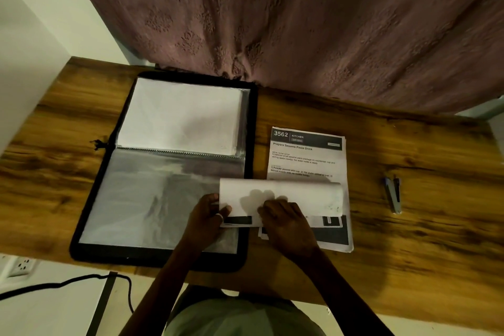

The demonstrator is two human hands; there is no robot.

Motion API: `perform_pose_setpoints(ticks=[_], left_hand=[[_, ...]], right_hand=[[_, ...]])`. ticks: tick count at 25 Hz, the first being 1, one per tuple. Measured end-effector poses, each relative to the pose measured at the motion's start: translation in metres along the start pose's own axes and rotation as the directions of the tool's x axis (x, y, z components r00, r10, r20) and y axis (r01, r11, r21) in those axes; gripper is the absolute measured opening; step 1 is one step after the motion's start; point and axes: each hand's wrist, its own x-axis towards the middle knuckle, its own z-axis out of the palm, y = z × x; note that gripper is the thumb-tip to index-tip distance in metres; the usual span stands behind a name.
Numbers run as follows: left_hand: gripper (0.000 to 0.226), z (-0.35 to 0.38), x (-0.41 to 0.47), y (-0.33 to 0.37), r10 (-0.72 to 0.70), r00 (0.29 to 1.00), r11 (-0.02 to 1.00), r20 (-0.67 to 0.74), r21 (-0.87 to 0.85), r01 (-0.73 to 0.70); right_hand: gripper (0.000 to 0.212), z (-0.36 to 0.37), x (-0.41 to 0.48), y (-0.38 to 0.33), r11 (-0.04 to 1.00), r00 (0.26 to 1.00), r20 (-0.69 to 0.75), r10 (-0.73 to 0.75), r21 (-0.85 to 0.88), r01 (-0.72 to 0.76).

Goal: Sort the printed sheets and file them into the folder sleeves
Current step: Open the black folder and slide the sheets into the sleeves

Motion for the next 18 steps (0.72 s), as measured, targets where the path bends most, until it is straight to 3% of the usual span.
perform_pose_setpoints(ticks=[2,4,5,7,9,10,13,16,18], left_hand=[[0.033,-0.003,0.003,-0.004,0.017,1.0,0.999,0.019,0.029,-0.017],[0.035,-0.004,0.003,-0.005,0.034,0.999,0.999,0.023,0.026,-0.035],[0.034,-0.003,0.002,-0.004,0.045,0.999,0.998,0.024,0.031,-0.046],[0.029,-0.002,0.001,-0.002,0.053,0.998,0.997,0.036,0.048,-0.054],[0.027,-0.002,0.002,-0.003,0.062,0.997,0.996,0.054,0.059,-0.065],[0.027,-0.002,0.003,-0.004,0.068,0.996,0.996,0.059,0.061,-0.072],[0.027,0.001,0.004,-0.005,0.083,0.996,0.993,0.046,0.086,-0.086],[0.022,0.008,-0.004,-0.002,0.138,0.989,0.963,-0.047,0.239,-0.123],[0.017,0.006,-0.009,-0.01,0.282,0.947,0.901,-0.157,0.383,-0.205]], right_hand=[[0.03,-0.013,0.008,0.0,0.999,0.994,-0.106,0.031,0.042,-0.027],[0.033,-0.031,0.031,0.004,0.987,0.98,-0.145,0.138,0.103,-0.124],[0.039,-0.039,0.046,0.01,0.978,0.98,-0.084,0.179,0.124,-0.168],[0.05,-0.05,0.076,0.022,0.945,0.954,0.235,0.188,0.22,-0.24],[0.057,-0.058,0.101,0.03,0.881,0.821,0.563,0.098,0.335,-0.335],[0.057,-0.061,0.11,0.033,0.863,0.757,0.652,0.053,0.351,-0.362],[0.054,-0.062,0.121,0.037,0.847,0.685,0.729,-0.001,0.364,-0.386],[0.051,-0.062,0.12,0.042,0.845,0.696,0.718,0.02,0.36,-0.396],[0.047,-0.065,0.116,0.05,0.859,0.725,0.686,0.057,0.337,-0.386]])
